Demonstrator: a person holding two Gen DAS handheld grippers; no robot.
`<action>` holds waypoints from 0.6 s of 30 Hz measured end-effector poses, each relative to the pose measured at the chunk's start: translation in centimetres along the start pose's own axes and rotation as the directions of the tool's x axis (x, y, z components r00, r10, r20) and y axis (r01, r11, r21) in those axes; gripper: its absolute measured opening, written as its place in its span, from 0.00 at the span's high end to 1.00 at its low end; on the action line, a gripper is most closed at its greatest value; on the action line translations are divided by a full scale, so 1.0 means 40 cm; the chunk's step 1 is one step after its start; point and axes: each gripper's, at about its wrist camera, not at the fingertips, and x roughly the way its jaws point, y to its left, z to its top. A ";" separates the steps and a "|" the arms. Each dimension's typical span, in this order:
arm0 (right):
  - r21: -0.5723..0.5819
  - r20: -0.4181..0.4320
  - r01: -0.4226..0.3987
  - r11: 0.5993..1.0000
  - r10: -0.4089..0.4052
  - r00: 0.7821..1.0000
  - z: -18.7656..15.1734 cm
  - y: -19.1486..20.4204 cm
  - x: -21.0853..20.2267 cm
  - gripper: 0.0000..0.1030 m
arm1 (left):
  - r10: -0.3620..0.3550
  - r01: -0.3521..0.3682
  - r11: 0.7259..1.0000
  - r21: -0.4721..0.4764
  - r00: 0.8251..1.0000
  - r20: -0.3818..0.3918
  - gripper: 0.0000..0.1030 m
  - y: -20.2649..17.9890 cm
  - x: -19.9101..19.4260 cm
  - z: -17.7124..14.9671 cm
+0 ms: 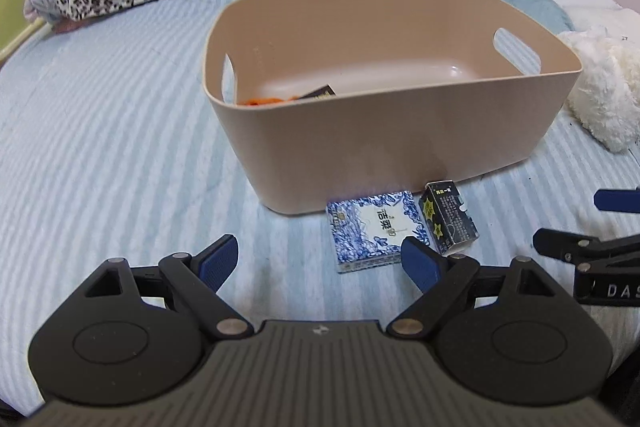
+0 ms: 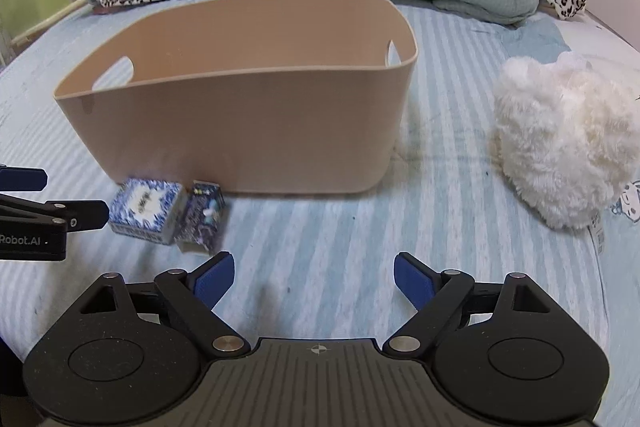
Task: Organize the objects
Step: 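Grasp the blue-and-white box with the left tool while the right tool grasps the dark card pack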
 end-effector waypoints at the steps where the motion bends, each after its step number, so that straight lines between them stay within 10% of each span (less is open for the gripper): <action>1: 0.001 -0.007 0.001 1.000 -0.001 1.000 -0.002 -0.001 0.005 0.14 | -0.009 0.009 1.000 -0.008 1.000 -0.002 0.14 -0.001 0.005 -0.001; 18: -0.017 -0.066 -0.027 1.000 0.026 0.997 -0.005 0.019 0.054 0.13 | -0.041 0.036 0.998 -0.055 0.995 -0.091 0.14 -0.039 0.129 0.009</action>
